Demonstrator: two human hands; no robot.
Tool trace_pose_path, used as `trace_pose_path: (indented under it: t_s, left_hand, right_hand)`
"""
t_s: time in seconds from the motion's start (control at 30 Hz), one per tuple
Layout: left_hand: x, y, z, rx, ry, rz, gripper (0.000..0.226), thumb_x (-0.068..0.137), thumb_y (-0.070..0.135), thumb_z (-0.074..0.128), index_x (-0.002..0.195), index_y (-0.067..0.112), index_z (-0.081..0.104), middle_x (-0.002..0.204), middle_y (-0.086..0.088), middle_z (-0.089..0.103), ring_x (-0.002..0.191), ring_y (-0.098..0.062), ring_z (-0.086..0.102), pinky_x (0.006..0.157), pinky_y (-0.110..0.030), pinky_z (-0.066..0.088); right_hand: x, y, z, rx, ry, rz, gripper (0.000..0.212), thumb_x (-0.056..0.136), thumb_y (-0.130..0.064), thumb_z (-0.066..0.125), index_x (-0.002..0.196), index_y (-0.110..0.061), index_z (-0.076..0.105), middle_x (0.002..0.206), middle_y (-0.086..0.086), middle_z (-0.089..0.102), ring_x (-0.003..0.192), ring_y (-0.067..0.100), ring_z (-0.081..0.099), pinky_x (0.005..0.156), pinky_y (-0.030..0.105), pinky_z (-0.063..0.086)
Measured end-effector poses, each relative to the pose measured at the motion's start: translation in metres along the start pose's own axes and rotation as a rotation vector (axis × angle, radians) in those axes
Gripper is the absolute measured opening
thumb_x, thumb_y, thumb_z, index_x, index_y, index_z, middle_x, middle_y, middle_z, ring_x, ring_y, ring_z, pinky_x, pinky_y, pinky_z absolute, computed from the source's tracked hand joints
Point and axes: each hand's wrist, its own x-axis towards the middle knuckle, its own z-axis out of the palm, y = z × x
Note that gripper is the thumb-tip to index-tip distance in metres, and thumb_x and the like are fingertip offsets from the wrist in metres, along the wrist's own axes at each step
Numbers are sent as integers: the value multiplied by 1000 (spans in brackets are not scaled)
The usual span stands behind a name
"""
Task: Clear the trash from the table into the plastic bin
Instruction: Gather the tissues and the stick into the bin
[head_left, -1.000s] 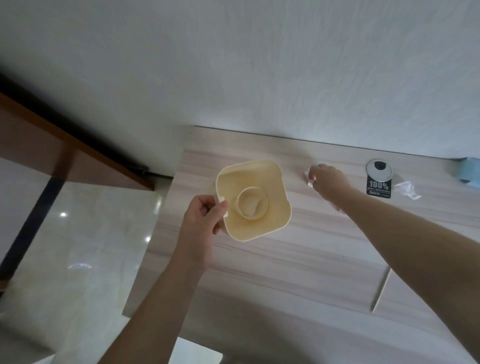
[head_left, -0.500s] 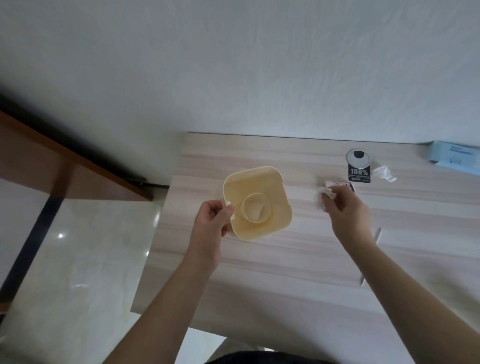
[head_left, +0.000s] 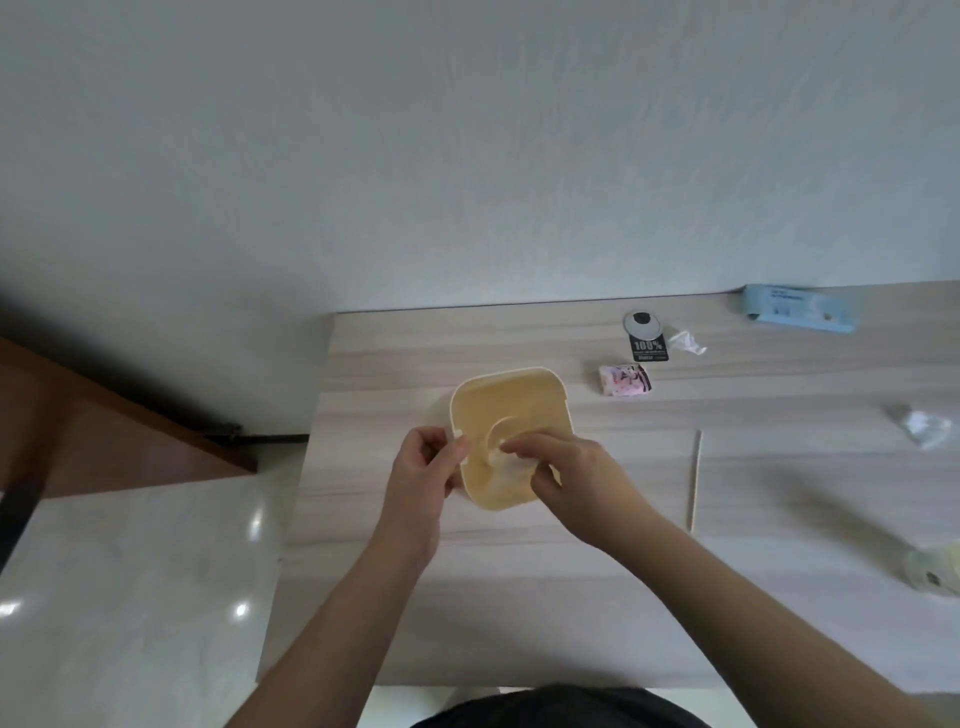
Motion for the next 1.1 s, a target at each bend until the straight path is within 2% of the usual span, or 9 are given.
trace_pose_path:
  t_s: [0.1, 0.2, 0.47, 0.67, 0.73, 0.8, 0.9, 1.0, 1.1]
  left_hand:
    - [-3, 4, -14, -26, -28, 11, 12, 86, 12, 67, 89, 13, 56, 80, -6, 55, 67, -17, 48, 54, -24, 38]
    - [-4, 5, -26, -29, -46, 19, 12, 86, 12, 67, 90, 12, 56, 79, -6, 55, 67, -18, 47, 54, -24, 37]
    - [2, 1, -43, -34, -115, -29, 13, 86, 11, 67, 91, 11, 56, 77, -3, 53, 61, -12, 46, 52, -21, 38]
    - [4, -7, -37, 21, -212, -35, 13, 86, 15, 68, 92, 10, 57, 80, -6, 55, 64, -14, 47, 53, -23, 37]
    - [2, -7, -32, 37, -239, -45, 20, 81, 21, 71, 91, 11, 58, 81, -7, 55, 67, -16, 48, 55, -25, 37]
    - [0, -6, -22, 56, -264, -54, 33, 69, 32, 74, 91, 12, 59, 81, -9, 55, 70, -20, 48, 58, -30, 37]
    - [-3, -4, -6, 91, -320, -67, 43, 61, 40, 75, 90, 11, 61, 81, -12, 55, 73, -23, 50, 65, -38, 38]
    - [-8, -1, 18, 128, -365, -74, 41, 63, 40, 73, 91, 12, 61, 86, -11, 58, 77, -22, 53, 66, -38, 39]
    - [-15, -4, 41, 106, -357, -118, 37, 68, 33, 73, 93, 9, 60, 89, -13, 58, 80, -24, 53, 68, -39, 41]
  right_hand:
    - [-2, -19, 13, -14, -39, 3, 48, 80, 5, 48, 115, -23, 67, 110, -5, 69, 96, 5, 62, 80, 15, 44]
    - [-2, -34, 17, -34, 0, -35, 45, 79, 7, 48, 111, -19, 68, 105, -5, 69, 91, 4, 63, 79, 19, 48]
    - [-26, -32, -3, -121, 320, -29, 36, 78, 11, 53, 96, -15, 71, 89, -10, 66, 81, 2, 63, 72, 18, 49]
    - [-60, 10, -26, -165, 493, 213, 31, 84, 7, 56, 93, -18, 72, 88, -11, 66, 77, 9, 63, 66, 14, 46]
    - [-69, 28, -29, -175, 509, 317, 26, 86, 1, 57, 94, -19, 71, 90, -9, 67, 75, 10, 62, 67, 13, 43]
    - [-78, 49, -31, -179, 534, 420, 20, 88, -6, 58, 94, -21, 70, 89, -7, 68, 74, 10, 61, 67, 19, 44]
    - [-84, 81, -28, -185, 495, 568, 11, 91, -21, 58, 97, -19, 68, 91, -1, 69, 77, 13, 62, 68, 27, 45]
    - [-86, 114, -27, -169, 401, 692, 19, 93, -29, 55, 103, -17, 64, 99, 1, 68, 86, 18, 62, 75, 34, 51]
    - [-88, 143, -26, -183, 338, 767, 24, 93, -30, 54, 111, -15, 61, 105, 3, 67, 93, 22, 61, 76, 32, 48]
